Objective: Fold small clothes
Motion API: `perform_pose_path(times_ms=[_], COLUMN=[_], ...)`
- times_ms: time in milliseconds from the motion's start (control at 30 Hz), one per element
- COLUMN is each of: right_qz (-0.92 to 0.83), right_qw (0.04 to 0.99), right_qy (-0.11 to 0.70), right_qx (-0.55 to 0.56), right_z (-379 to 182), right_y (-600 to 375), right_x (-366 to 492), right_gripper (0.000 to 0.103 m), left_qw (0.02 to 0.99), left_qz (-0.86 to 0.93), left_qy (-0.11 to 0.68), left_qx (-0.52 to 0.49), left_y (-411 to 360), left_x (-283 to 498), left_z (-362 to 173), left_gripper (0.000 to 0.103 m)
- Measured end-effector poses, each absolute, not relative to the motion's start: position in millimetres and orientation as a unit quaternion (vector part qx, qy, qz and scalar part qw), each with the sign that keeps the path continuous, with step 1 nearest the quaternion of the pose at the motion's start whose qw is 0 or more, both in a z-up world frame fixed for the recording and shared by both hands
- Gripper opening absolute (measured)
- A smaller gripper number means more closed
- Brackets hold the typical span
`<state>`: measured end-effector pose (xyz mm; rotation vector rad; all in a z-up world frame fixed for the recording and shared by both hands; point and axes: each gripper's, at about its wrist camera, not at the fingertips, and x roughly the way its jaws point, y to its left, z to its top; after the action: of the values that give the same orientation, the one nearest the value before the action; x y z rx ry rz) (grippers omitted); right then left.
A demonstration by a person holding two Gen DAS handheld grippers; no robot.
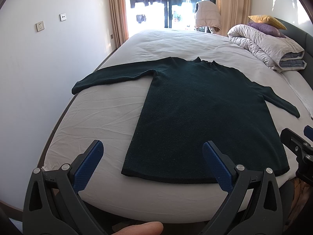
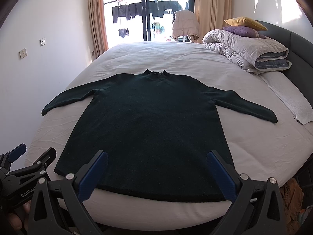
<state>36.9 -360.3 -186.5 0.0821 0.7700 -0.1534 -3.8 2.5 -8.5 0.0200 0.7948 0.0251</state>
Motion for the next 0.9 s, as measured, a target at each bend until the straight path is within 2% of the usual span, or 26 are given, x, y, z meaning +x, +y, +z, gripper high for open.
perform_pose_path(times_ms=[900], right_qz=[-0.075], right_qw=[0.922], right_qy=[0.379], right_qx=[0.04], right_z=[-193.2], right_y=[-355.6], right_x=[37.3], right_gripper=[0.103], left_qw=[0.922], left_qz=[0.011], left_qy=[0.388], left_qx=[0.01], left_y=[4.6], left_x=[-5.8], left_z=[-12.0], left_gripper=[0.103])
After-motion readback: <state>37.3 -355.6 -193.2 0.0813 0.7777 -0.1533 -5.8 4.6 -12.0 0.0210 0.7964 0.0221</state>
